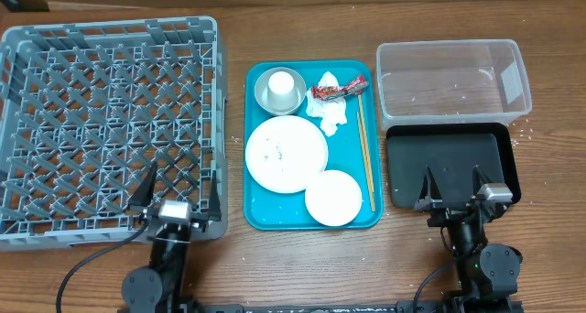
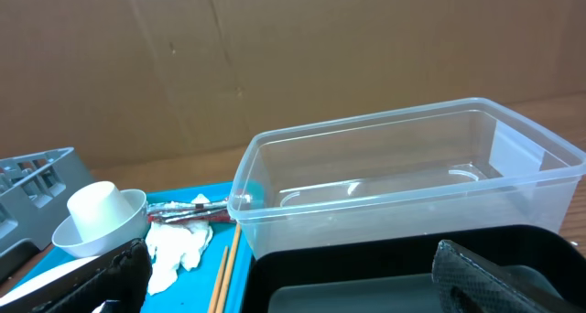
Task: Sort waste into correct bins and load items into the dishwasher
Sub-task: 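Move the left gripper over the white cup in the bowl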
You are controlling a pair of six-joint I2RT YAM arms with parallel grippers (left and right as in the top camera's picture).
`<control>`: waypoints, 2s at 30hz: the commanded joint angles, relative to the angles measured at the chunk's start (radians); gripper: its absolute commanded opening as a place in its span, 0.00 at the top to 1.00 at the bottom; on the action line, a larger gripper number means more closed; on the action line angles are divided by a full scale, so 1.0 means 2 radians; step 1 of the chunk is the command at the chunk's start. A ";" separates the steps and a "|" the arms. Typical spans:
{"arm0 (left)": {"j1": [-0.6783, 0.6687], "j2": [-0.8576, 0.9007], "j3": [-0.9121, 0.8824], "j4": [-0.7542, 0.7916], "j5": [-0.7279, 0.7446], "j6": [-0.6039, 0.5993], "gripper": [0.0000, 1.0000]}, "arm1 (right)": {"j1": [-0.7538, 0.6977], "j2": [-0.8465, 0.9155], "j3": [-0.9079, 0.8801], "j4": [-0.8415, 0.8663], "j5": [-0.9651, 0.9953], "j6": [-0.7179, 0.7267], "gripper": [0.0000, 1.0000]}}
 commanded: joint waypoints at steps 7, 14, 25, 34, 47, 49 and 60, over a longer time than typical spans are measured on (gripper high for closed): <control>0.003 -0.004 -0.002 0.184 0.028 0.139 0.00 | 0.002 -0.006 -0.005 0.001 0.003 -0.002 0.00; 0.003 0.008 0.068 0.158 0.008 0.152 0.00 | 0.002 -0.006 -0.005 0.001 0.003 -0.002 0.00; 0.003 0.277 0.425 -0.208 0.058 0.252 0.00 | 0.002 -0.006 -0.005 0.001 0.003 -0.002 0.00; 0.002 0.509 0.668 -0.439 0.178 0.190 0.00 | 0.002 -0.006 -0.005 0.001 0.003 -0.002 0.00; -0.039 0.707 0.853 -0.619 0.183 0.109 0.00 | 0.002 -0.006 -0.005 0.001 0.003 -0.002 0.00; -0.066 0.726 0.880 -0.656 0.146 0.108 0.00 | 0.002 -0.006 -0.005 0.001 0.003 -0.002 0.00; -0.173 0.754 0.884 -0.625 0.181 0.079 0.00 | 0.002 -0.006 -0.005 0.001 0.003 -0.002 0.00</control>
